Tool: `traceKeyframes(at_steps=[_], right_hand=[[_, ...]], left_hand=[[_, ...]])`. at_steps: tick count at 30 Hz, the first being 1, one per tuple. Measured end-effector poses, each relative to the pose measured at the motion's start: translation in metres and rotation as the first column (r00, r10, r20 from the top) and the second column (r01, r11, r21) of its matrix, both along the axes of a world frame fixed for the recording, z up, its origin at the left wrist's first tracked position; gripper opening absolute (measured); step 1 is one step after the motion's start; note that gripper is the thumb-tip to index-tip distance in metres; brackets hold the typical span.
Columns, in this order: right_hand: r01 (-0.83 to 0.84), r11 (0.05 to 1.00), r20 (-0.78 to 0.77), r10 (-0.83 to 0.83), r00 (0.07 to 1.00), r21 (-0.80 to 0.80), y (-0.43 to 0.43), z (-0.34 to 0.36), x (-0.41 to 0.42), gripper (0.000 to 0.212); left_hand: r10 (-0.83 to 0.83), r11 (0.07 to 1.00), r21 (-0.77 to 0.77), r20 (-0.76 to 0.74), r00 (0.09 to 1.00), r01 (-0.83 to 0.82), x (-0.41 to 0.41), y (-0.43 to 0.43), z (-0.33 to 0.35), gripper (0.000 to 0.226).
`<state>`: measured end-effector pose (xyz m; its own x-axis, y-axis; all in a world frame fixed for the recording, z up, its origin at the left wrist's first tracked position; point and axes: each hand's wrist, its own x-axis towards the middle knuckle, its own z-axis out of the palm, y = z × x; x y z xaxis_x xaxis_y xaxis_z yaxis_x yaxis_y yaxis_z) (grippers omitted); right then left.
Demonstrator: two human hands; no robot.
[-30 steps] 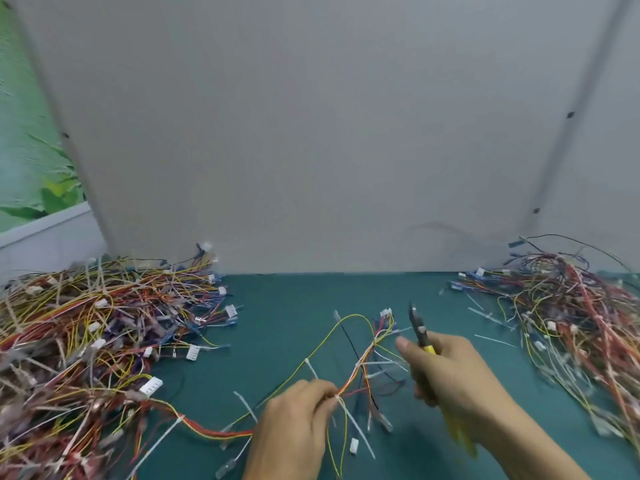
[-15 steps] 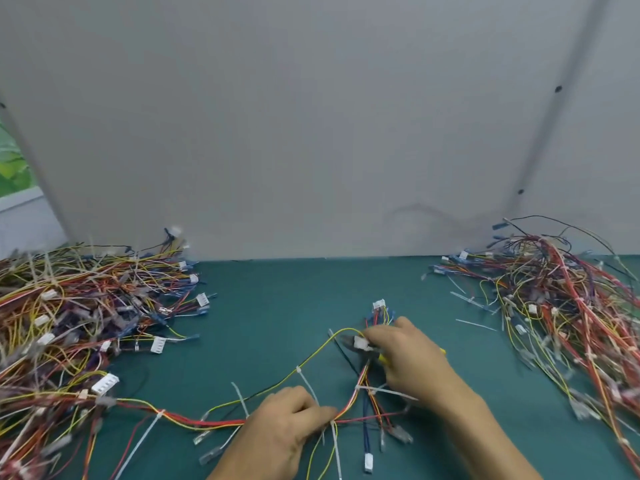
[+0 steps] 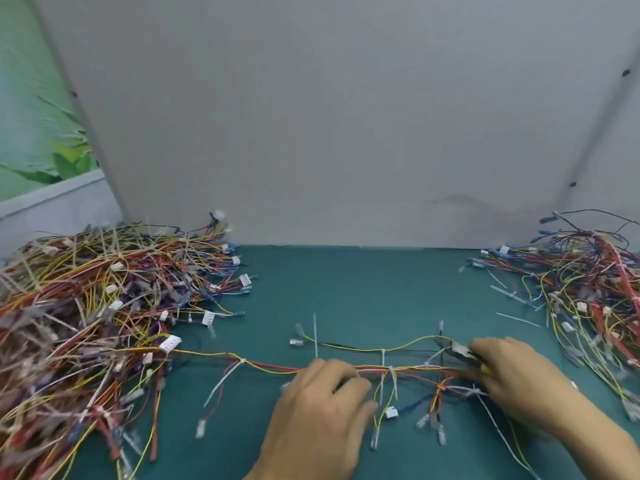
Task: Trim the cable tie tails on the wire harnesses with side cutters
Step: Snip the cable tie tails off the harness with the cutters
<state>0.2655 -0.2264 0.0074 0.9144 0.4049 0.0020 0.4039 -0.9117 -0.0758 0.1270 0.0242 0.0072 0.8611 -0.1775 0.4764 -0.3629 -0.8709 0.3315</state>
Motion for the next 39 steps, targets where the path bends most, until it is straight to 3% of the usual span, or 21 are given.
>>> traceKeyframes(at_steps=[3, 5, 6, 8, 10, 12, 14, 16, 17, 18, 20, 22, 23, 24, 25, 26, 28, 31, 33, 39], right_hand=[[-0.046, 0.999, 0.035, 0.046, 0.998, 0.004, 0.000, -0.005, -0.002, 0.032], [-0.052, 0.999, 0.051, 0.052, 0.997, 0.002, 0.000, -0.005, 0.000, 0.031], [-0.053, 0.998, 0.055, 0.054, 0.997, -0.013, -0.001, -0.005, 0.001, 0.031], [-0.063, 0.998, 0.065, 0.065, 0.996, -0.028, -0.003, -0.009, 0.003, 0.030], [-0.067, 0.997, 0.080, 0.069, 0.994, -0.031, -0.004, -0.014, 0.007, 0.029], [-0.058, 0.998, 0.085, 0.060, 0.995, -0.018, -0.004, -0.017, 0.010, 0.029], [-0.038, 0.999, 0.080, 0.038, 0.996, -0.003, -0.004, -0.019, 0.012, 0.031], [-0.035, 0.999, 0.082, 0.035, 0.996, 0.000, -0.004, -0.021, 0.012, 0.032], [-0.035, 0.999, 0.083, 0.035, 0.996, 0.003, -0.004, -0.022, 0.013, 0.032], [-0.037, 0.999, 0.086, 0.036, 0.996, 0.006, -0.005, -0.022, 0.014, 0.032], [-0.049, 0.999, 0.092, 0.049, 0.995, -0.002, -0.005, -0.023, 0.013, 0.033], [-0.065, 0.998, 0.090, 0.065, 0.994, -0.005, -0.003, -0.021, 0.012, 0.033], [-0.073, 0.997, 0.085, 0.073, 0.994, -0.004, -0.003, -0.020, 0.011, 0.033], [-0.080, 0.997, 0.083, 0.081, 0.993, -0.005, -0.002, -0.019, 0.010, 0.033], [-0.086, 0.996, 0.085, 0.087, 0.993, -0.008, -0.001, -0.017, 0.008, 0.034], [-0.089, 0.996, 0.088, 0.089, 0.992, -0.009, 0.000, -0.015, 0.006, 0.034], [-0.088, 0.996, 0.094, 0.088, 0.992, -0.001, 0.000, -0.013, 0.003, 0.034], [-0.100, 0.995, 0.110, 0.101, 0.989, -0.010, 0.001, -0.011, 0.001, 0.034], [-0.117, 0.993, 0.113, 0.117, 0.987, -0.010, 0.002, -0.013, 0.002, 0.035], [-0.151, 0.987, 0.143, 0.142, 0.979, 0.053, 0.006, -0.016, 0.006, 0.039]], left_hand=[[0.298, 0.941, -0.075, -0.283, 0.911, -0.331, -0.021, 0.016, 0.015, 0.033], [0.388, 0.809, -0.252, -0.450, 0.804, -0.531, -0.031, 0.044, 0.023, 0.021], [0.372, 0.672, -0.426, -0.513, 0.774, -0.605, -0.035, 0.058, 0.028, 0.016], [0.282, 0.220, -0.738, -0.578, 0.766, -0.638, -0.039, 0.084, 0.030, 0.011], [0.121, -0.171, -0.807, -0.586, 0.801, -0.565, -0.037, 0.100, 0.025, 0.007], [-0.039, -0.409, -0.760, -0.539, 0.841, -0.505, -0.028, 0.108, 0.022, 0.008], [-0.107, -0.515, -0.714, -0.495, 0.862, -0.474, -0.017, 0.112, 0.023, 0.010], [-0.062, -0.492, -0.749, -0.478, 0.876, -0.443, -0.006, 0.112, 0.024, 0.014], [-0.001, -0.428, -0.793, -0.479, 0.878, -0.433, -0.002, 0.110, 0.025, 0.015], [0.085, -0.310, -0.846, -0.479, 0.874, -0.434, 0.001, 0.106, 0.025, 0.016], [0.289, 0.042, -0.898, -0.409, 0.865, -0.439, 0.000, 0.098, 0.027, 0.019], [0.435, 0.486, -0.750, -0.236, 0.869, -0.448, -0.003, 0.088, 0.029, 0.027], [0.438, 0.658, -0.614, -0.158, 0.885, -0.435, -0.003, 0.082, 0.030, 0.027], [0.403, 0.755, -0.515, -0.126, 0.906, -0.407, -0.002, 0.076, 0.030, 0.024], [0.349, 0.785, -0.492, -0.150, 0.925, -0.377, 0.002, 0.072, 0.029, 0.023], [0.284, 0.770, -0.534, -0.205, 0.937, -0.350, 0.007, 0.069, 0.028, 0.025], [0.173, 0.652, -0.676, -0.309, 0.935, -0.344, 0.020, 0.067, 0.025, 0.024], [0.011, 0.356, -0.847, -0.418, 0.908, -0.394, 0.036, 0.073, 0.019, 0.012], [-0.116, 0.200, -0.879, -0.460, 0.880, -0.433, 0.043, 0.078, 0.011, 0.008], [-0.210, 0.131, -0.869, -0.494, 0.844, -0.476, 0.053, 0.089, -0.002, 0.008]])
